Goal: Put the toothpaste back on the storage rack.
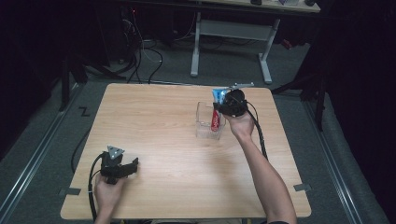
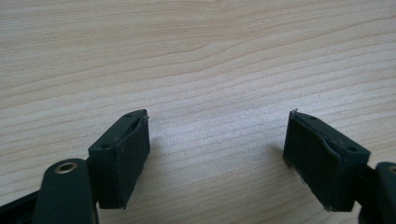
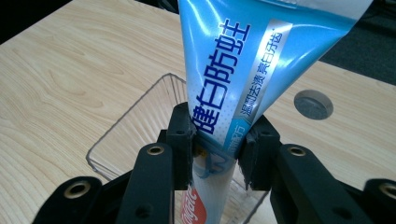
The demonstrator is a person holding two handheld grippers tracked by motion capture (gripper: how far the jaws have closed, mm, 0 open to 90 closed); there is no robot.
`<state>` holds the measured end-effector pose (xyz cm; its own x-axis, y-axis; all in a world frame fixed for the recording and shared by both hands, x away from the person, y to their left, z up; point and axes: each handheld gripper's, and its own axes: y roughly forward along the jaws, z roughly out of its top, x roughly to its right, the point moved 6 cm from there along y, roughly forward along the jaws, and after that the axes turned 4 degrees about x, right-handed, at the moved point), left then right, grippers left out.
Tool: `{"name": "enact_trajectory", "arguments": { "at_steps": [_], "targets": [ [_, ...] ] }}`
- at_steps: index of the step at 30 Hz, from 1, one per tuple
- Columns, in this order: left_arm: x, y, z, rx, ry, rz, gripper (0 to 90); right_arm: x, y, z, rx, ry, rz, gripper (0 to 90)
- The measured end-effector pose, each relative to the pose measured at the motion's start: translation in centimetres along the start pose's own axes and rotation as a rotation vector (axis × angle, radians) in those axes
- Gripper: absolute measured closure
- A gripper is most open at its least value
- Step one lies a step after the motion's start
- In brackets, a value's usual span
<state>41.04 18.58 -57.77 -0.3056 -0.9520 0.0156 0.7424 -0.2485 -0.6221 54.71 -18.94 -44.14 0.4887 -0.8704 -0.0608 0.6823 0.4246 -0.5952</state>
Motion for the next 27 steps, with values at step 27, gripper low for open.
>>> {"name": "enact_trajectory", "arguments": {
  "at_steps": [27],
  "targets": [
    [0.0, 0.0, 0.0, -0.002, 0.000, 0.000, 23.0, 1.4, 0.8, -0.1, -0.029, 0.039, -0.050, 67.1]
  ]
}}
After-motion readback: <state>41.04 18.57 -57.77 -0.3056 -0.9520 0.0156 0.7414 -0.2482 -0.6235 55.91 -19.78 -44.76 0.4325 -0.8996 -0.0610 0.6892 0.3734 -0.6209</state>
